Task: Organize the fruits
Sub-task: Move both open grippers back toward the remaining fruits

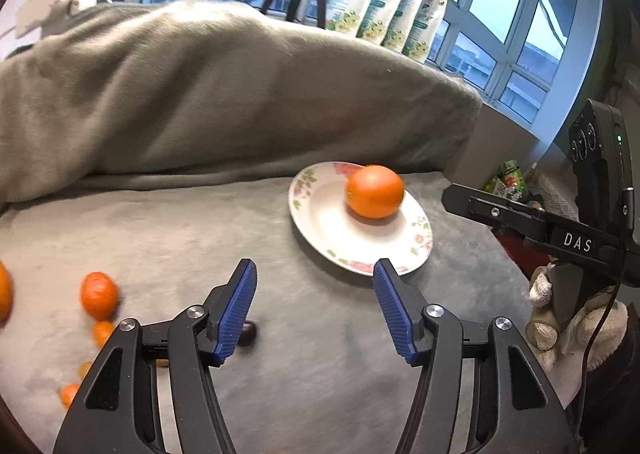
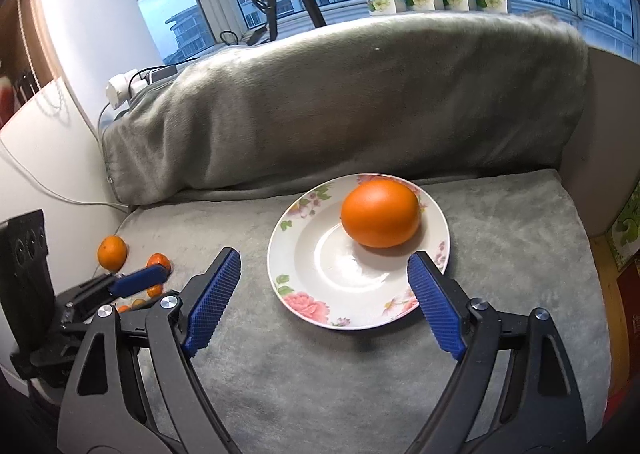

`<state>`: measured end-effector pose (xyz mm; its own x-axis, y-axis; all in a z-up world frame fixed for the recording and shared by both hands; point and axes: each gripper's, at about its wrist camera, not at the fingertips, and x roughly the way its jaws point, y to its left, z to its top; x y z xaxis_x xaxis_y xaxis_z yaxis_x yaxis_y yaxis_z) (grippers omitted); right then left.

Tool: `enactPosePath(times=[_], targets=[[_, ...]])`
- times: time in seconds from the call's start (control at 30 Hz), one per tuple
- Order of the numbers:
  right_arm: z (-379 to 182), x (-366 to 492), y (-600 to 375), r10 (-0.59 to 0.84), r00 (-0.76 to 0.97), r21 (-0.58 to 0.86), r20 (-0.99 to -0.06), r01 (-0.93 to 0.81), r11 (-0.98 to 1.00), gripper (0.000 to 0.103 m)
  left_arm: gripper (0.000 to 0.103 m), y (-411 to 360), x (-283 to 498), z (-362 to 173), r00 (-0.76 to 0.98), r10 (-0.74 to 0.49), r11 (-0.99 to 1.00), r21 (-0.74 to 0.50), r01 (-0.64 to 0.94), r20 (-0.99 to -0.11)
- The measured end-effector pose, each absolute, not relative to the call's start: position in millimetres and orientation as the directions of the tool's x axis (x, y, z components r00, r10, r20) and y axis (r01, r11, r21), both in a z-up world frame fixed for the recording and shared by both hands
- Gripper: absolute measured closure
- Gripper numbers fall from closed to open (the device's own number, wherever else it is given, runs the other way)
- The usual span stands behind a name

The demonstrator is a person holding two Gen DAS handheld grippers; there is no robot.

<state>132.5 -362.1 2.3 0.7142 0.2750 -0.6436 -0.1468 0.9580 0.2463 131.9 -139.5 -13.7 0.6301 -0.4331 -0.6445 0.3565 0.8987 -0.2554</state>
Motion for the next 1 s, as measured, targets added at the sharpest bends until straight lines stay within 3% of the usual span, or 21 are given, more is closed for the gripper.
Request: enactPosePath(times=[0.33, 1.0], targets=[[-1, 120, -352, 0.315, 0.724, 0.290, -0.614, -0.164, 0.943, 0.015, 0.038, -91, 111, -7, 0.677, -0.370, 0.928, -0.226, 0.295, -0.637], [-7, 114, -280, 0.318, 0.702, 0.111, -0.637, -0.324, 0.939, 0.015, 0.038, 27, 81, -45, 0.707, -0.162, 0.981, -0.186, 0.044, -0.688]])
